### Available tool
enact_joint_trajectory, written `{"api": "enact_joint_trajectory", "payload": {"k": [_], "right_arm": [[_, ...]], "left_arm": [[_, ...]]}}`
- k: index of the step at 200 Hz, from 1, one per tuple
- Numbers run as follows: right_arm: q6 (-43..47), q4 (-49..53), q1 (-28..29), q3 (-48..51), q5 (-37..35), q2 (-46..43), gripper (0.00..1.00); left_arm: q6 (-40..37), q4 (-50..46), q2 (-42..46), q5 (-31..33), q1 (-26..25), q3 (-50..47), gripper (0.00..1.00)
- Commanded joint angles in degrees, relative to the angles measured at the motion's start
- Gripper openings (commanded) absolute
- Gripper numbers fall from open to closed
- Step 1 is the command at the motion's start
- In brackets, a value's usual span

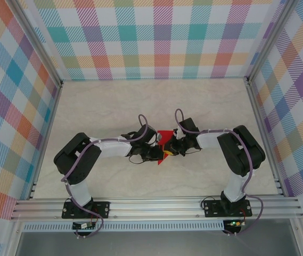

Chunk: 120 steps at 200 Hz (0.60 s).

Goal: Fold a paper plane with a square sheet of paper (pick it up from the middle)
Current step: Third fold the triangle at the center of the table.

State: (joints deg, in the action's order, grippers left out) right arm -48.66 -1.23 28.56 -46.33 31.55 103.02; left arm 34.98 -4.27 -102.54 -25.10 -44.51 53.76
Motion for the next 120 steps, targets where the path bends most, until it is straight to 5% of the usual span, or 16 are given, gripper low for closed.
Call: {"api": "enact_joint_trajectory", "payload": {"k": [1,59,120], "right_arm": [[0.26,2.01,0.27,-0.55,-3.34,1.56,0.10],[1.06,3.52,0.29,-1.81,-3.01,-0.20,0.10],[4.27,5.35,0.27,-2.41,2.00,-6.09,0.12]], "left_arm": [[-1.03,0.36,-1.92,-1.87,-0.71,-0.76,0.03],[-2.59,-3.11,-2.06,3.18,-0.76,-3.78,0.01],[-2.80,-0.96,0.21,1.89,-0.82,-4.54,0.02]]}}
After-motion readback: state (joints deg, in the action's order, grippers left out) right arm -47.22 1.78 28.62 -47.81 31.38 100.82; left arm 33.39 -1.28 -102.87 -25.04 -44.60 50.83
